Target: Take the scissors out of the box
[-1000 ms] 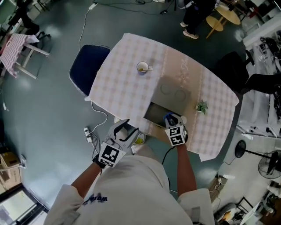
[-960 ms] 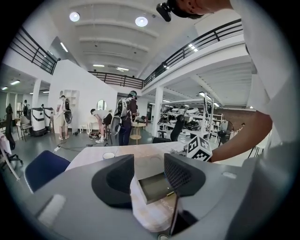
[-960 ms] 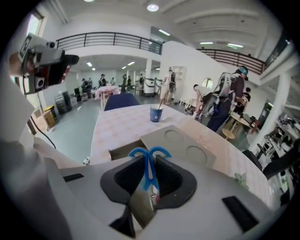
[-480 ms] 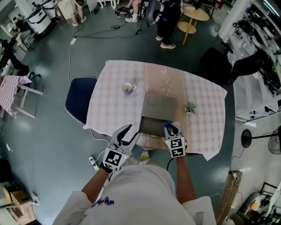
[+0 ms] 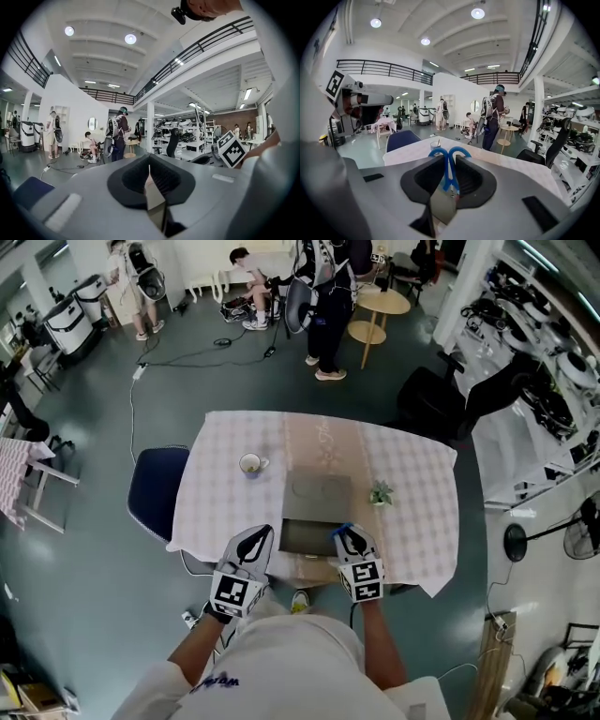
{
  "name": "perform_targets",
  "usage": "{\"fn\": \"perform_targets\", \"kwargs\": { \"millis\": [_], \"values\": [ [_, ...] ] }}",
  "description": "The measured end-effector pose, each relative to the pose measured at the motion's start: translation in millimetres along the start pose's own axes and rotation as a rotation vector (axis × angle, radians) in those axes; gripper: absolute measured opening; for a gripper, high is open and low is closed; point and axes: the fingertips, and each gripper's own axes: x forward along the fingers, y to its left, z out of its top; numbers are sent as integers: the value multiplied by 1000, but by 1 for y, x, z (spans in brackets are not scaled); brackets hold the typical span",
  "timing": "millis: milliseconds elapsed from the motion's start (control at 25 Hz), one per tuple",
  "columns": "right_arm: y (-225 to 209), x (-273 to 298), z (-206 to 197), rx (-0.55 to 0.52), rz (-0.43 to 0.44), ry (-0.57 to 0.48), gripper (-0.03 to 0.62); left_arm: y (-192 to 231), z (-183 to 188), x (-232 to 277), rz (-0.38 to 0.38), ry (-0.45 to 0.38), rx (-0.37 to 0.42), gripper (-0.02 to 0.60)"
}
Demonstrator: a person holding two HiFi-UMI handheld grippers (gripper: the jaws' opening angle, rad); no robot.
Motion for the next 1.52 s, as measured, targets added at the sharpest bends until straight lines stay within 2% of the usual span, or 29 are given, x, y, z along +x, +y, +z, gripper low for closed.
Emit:
{"fn": "perform_targets", "kwargs": {
  "millis": [200, 440, 760, 1080, 1400, 1520],
  "values": [
    [-12, -19, 17, 29, -19, -47, 78, -4, 13, 4, -8, -29, 13, 3],
    [-21, -43, 37, 55, -37, -100, 78, -4, 17, 0, 9, -25, -12, 2],
    [-28, -72, 91, 42, -64, -211, 78, -4, 32, 11, 34, -47, -20, 2],
    [-34, -95, 138, 64, -66, -299, 78, -7, 66, 22, 32, -101, -9, 2],
    [-34, -104, 157, 61, -65, -342, 78, -12, 79, 28, 28, -119, 17, 2],
    [-32, -106, 160, 63, -63, -351, 78, -9, 83, 26, 37, -132, 5, 2]
  ]
}}
